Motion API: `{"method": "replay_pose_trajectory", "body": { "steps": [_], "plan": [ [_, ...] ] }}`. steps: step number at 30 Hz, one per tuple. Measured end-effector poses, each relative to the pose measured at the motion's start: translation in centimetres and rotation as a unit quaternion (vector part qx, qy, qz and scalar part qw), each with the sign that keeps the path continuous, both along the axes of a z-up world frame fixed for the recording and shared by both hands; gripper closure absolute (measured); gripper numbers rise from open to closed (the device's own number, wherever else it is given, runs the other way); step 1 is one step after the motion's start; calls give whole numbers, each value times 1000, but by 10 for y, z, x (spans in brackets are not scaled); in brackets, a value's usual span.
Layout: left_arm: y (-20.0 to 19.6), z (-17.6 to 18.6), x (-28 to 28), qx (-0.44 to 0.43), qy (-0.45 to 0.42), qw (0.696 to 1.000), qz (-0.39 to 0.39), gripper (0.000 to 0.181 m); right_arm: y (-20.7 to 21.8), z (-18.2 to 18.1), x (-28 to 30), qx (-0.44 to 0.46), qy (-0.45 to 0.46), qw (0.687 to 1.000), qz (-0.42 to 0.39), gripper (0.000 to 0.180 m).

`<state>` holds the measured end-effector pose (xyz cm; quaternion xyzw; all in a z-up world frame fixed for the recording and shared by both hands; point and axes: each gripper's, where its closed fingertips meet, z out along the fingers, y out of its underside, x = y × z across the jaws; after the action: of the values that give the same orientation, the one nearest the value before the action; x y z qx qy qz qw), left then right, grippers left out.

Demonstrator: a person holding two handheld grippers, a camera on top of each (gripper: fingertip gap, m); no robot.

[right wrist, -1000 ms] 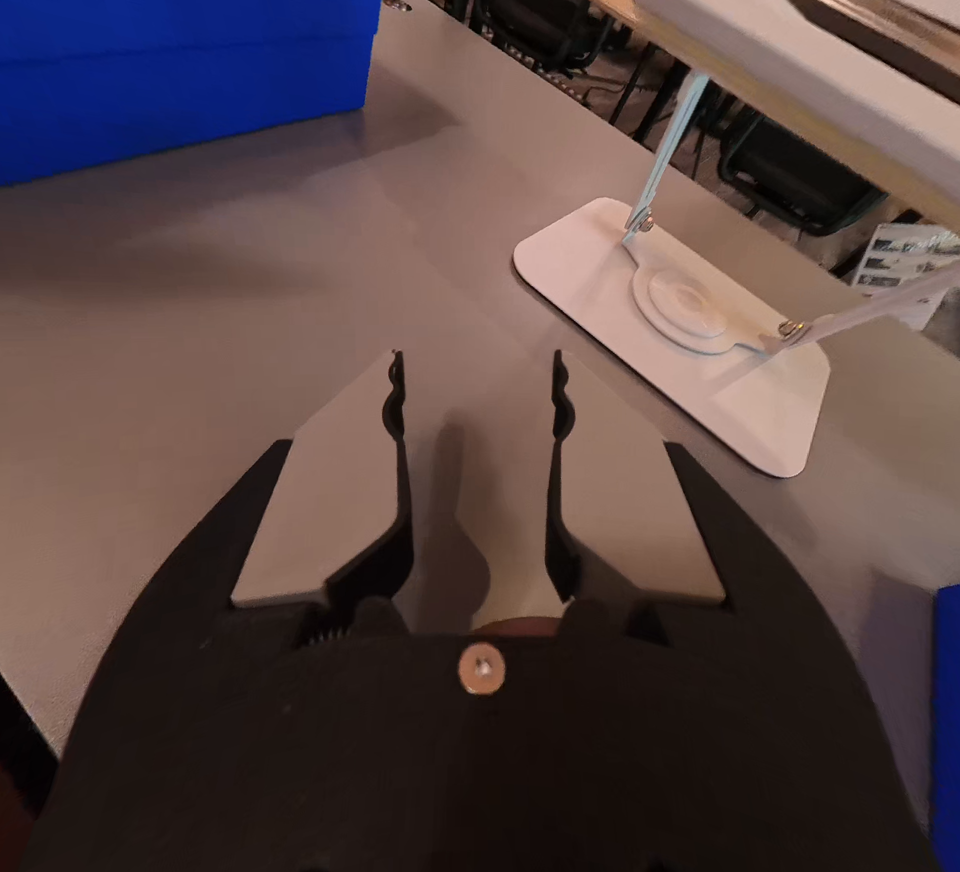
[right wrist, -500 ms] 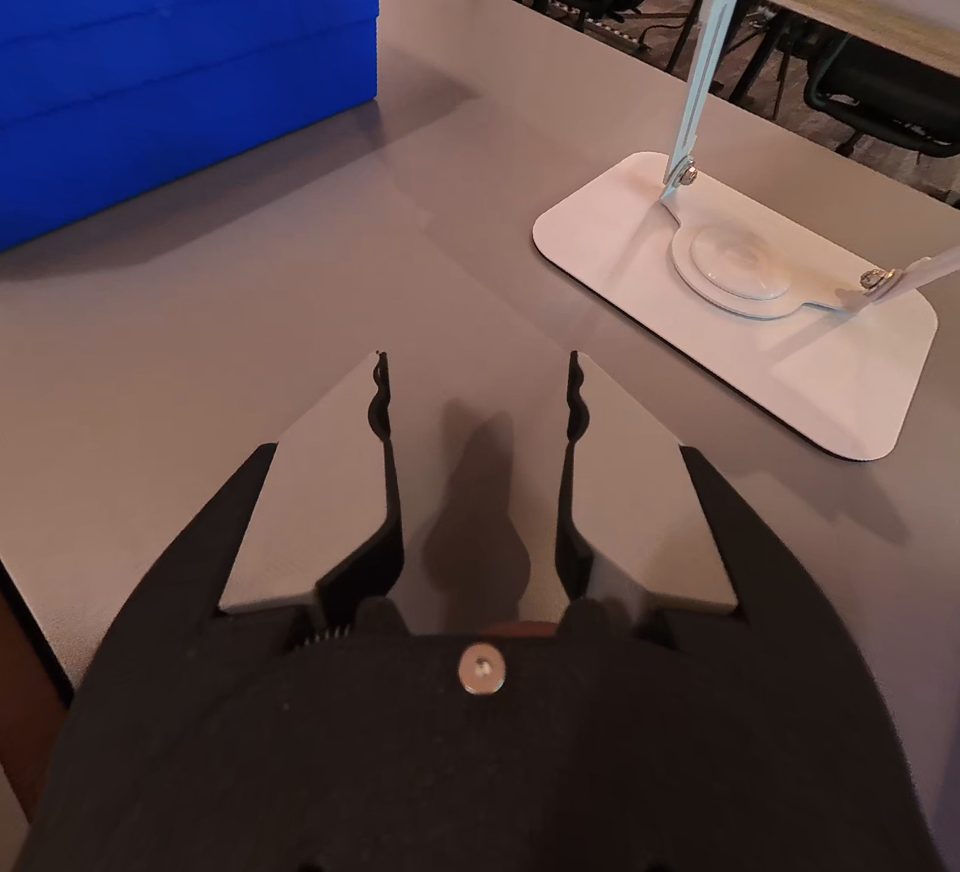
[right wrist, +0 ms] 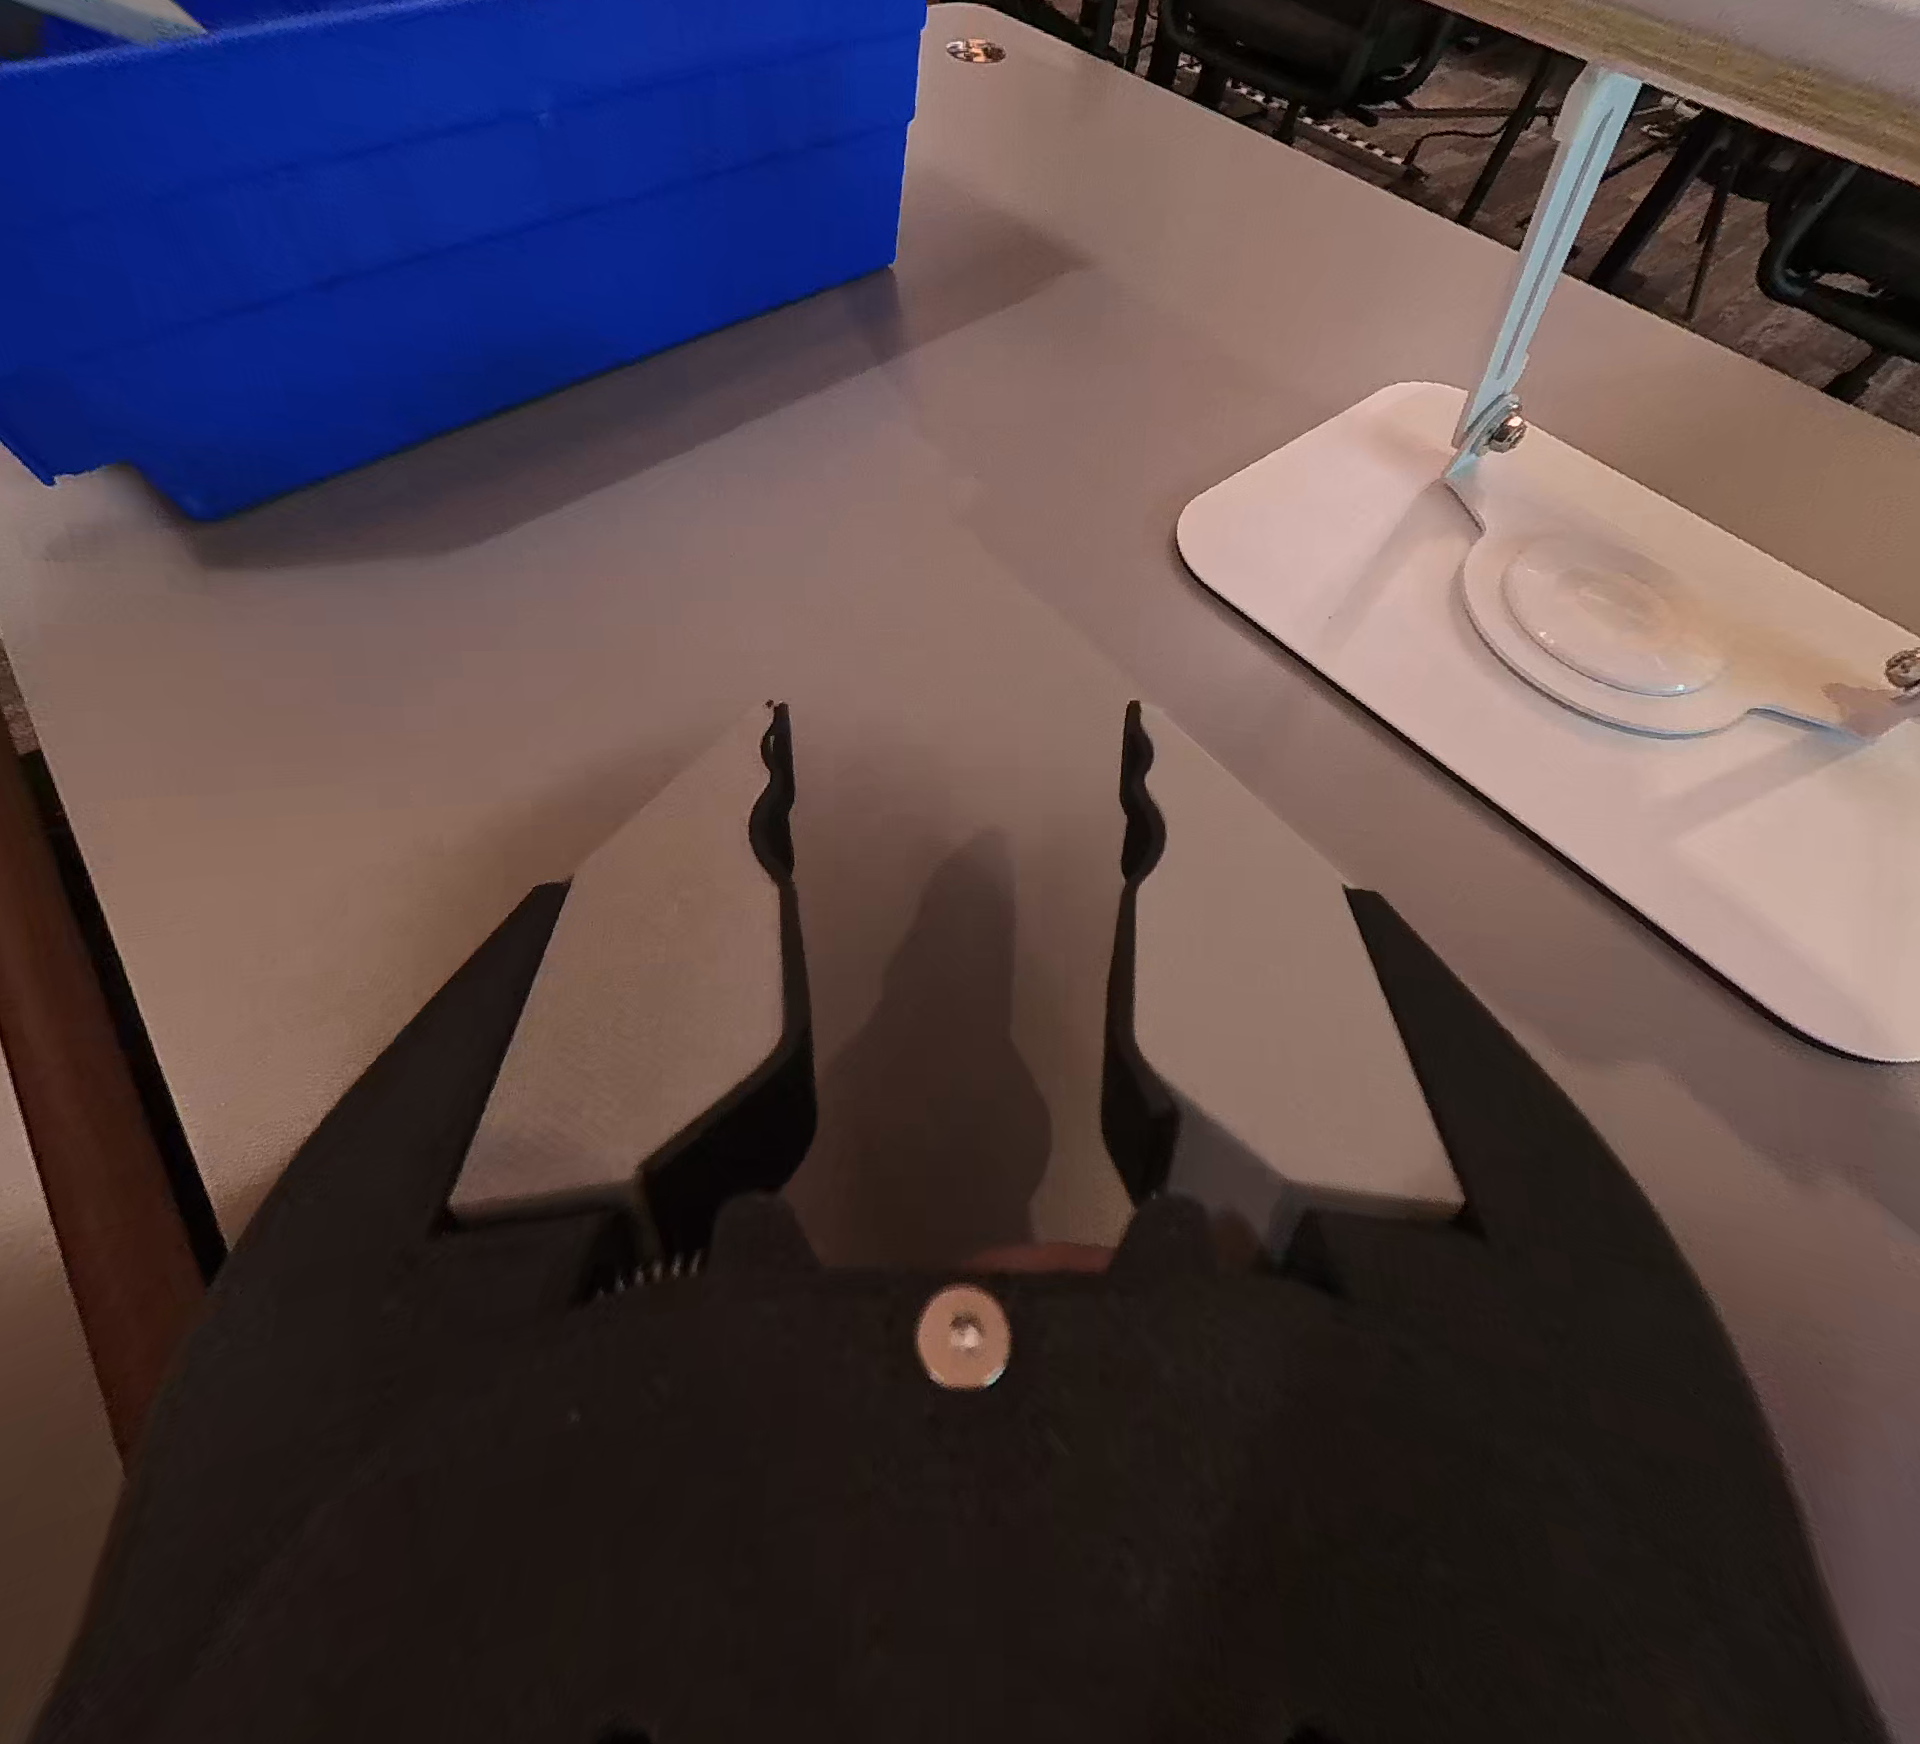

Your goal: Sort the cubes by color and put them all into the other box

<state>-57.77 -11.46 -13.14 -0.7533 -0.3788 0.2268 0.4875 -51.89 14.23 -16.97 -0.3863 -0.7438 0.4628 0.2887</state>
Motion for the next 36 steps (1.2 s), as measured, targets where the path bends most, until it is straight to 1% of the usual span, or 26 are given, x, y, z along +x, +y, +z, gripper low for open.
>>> {"method": "replay_pose_trajectory", "body": {
  "steps": [3,5,9,10,11,14,16,18,22,23,26,28,30,34,35,36],
  "plan": [
    [-11,-7,-7,-32,-2,999,23,119,-1,0,0,-1,-1,1000,4,120],
    [-12,-7,-4,-37,-2,999,19,119,-2,0,1,5,3,1000,6,120],
    [-3,-14,13,-48,-16,997,-61,130,-4,-1,1,21,10,1000,3,121],
    [-3,-17,17,-53,-37,995,-76,135,-3,0,0,23,12,1000,0,121],
    [-1,-18,22,-59,-58,992,-92,136,-2,1,0,23,17,1000,-4,121],
    [15,-8,51,-53,-107,974,-190,134,0,7,2,22,41,999,-13,121],
    [20,-11,61,-69,-170,960,-213,131,1,10,3,28,55,998,-18,123],
    [25,-21,73,-110,-233,939,-226,124,0,11,4,38,62,997,-21,124],
    [21,-44,77,-237,-277,911,-194,121,1,11,5,53,73,995,-31,124],
    [26,-42,75,-235,-281,912,-185,131,2,12,6,53,74,995,-32,124],
    [24,-44,68,-274,-289,905,-151,129,2,13,10,49,75,995,-31,126],
    [19,-50,67,-307,-300,893,-134,122,3,13,11,47,74,996,-31,127],
    [16,-57,67,-326,-319,882,-118,124,3,12,11,44,71,996,-29,127],
    [15,-70,70,-340,-358,863,-106,138,6,14,12,33,70,997,-32,128],
    [17,-70,72,-331,-369,861,-112,141,7,14,12,29,68,997,-31,128],
    [18,-71,73,-327,-377,859,-112,141,8,14,12,24,67,997,-32,128]
  ]
}}
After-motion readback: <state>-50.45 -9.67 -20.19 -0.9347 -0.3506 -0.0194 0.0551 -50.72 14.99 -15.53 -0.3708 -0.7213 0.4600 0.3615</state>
